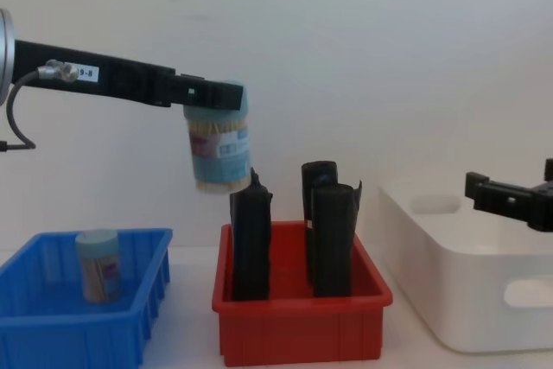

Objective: Pick the cotton swabs from the blue box and place them into the white box.

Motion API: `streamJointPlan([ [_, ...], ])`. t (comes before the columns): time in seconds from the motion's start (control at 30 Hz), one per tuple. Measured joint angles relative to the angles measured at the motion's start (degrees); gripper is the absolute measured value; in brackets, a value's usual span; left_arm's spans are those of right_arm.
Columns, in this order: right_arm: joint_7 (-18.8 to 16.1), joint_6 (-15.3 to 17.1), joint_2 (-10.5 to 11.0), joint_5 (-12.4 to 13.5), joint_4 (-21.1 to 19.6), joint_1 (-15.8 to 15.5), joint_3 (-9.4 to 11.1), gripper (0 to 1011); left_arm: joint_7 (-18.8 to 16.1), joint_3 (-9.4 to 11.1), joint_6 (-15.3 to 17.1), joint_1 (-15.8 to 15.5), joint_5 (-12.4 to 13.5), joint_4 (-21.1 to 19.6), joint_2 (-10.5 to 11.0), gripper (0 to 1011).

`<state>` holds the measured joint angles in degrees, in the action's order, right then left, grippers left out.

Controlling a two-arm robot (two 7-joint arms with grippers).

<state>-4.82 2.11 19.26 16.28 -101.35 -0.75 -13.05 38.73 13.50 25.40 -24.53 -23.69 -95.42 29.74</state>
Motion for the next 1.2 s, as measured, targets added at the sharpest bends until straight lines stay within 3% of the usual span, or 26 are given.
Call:
streamJointPlan([
  [0.5,-7.4,2.4,-1.1,-2.4,-0.5,1.7,-1.7,1002,2.3,0.2,0.5,-0.5,-0.5,-0.3,0.1,669],
  [0.93,-17.6,5.9,-4.0,-7.2,0.4,6.4,-4.4,1002,2.9,0.2,0.7,-0.6,-0.7,-0.4,0.1,669],
  [1.2,-21.6,7.6,-6.0,-9.7,1.7,9.4,-5.8,1002,3.1,0.2,0.7,-0.7,-0.7,-0.5,0.1,669],
])
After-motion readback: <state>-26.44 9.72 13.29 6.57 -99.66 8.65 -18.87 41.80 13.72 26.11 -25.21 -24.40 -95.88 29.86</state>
